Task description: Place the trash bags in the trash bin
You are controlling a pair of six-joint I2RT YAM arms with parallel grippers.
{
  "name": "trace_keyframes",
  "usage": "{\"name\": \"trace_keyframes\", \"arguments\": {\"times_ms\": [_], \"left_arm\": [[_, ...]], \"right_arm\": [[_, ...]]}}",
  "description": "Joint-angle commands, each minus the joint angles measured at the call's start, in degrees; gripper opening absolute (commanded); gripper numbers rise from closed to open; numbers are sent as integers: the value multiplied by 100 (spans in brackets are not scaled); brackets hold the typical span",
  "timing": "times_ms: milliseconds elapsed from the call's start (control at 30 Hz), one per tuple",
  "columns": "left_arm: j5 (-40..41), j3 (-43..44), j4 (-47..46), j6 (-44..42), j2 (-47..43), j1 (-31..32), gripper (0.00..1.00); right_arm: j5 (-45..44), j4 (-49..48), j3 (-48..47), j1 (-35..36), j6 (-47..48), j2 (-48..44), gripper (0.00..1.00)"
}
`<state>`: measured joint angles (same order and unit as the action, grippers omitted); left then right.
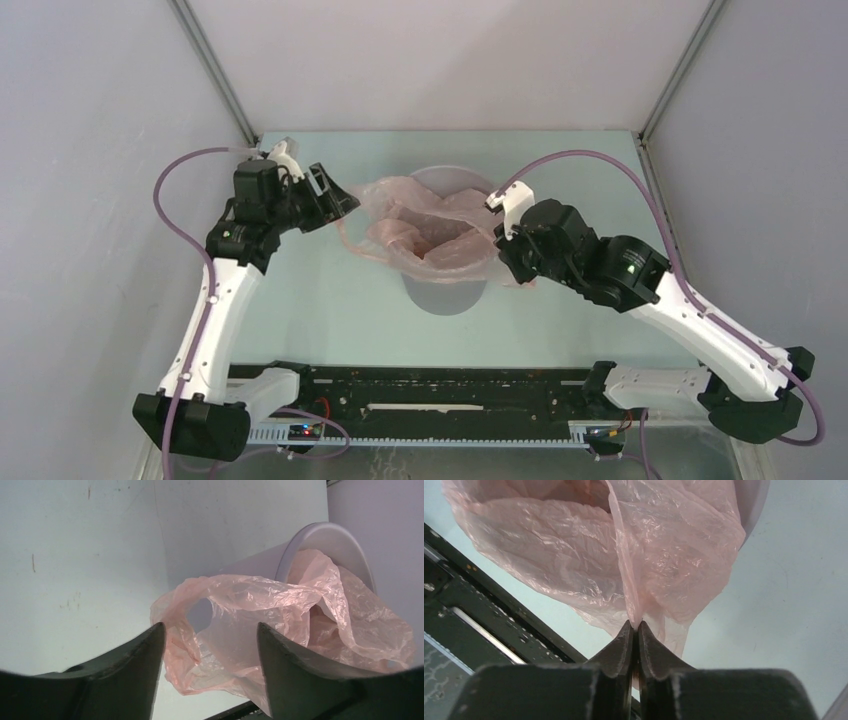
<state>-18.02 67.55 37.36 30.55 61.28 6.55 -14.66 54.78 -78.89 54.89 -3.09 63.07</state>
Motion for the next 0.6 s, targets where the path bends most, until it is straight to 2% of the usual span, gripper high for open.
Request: {"name": "trace_keyframes", "arguments": {"times_ms": [0, 33, 67, 300, 367, 500, 567], "left_arm": [[-1, 55, -355, 61, 138, -57, 82], [79, 84, -302, 100, 192, -55, 90], [132, 97, -292, 131, 228, -54, 93], [191, 320, -394, 120, 561, -55, 95], [-28, 359, -542, 104, 721, -50, 90], [-548, 410, -841, 276, 1065, -54, 64], [-532, 352, -1020, 392, 1094, -56, 52]], "right_arm": [[-142, -422, -4, 3, -78, -296, 5], [-208, -465, -7, -22, -82, -310, 0], [-245, -495, -5, -53, -93, -324, 0], [344, -686, -32, -709, -139, -399, 0], [621, -733, -26, -1008, -194, -392, 0], [1180, -839, -12, -1581, -308, -358, 0], [1379, -899, 0, -1768, -365, -312, 0]]}}
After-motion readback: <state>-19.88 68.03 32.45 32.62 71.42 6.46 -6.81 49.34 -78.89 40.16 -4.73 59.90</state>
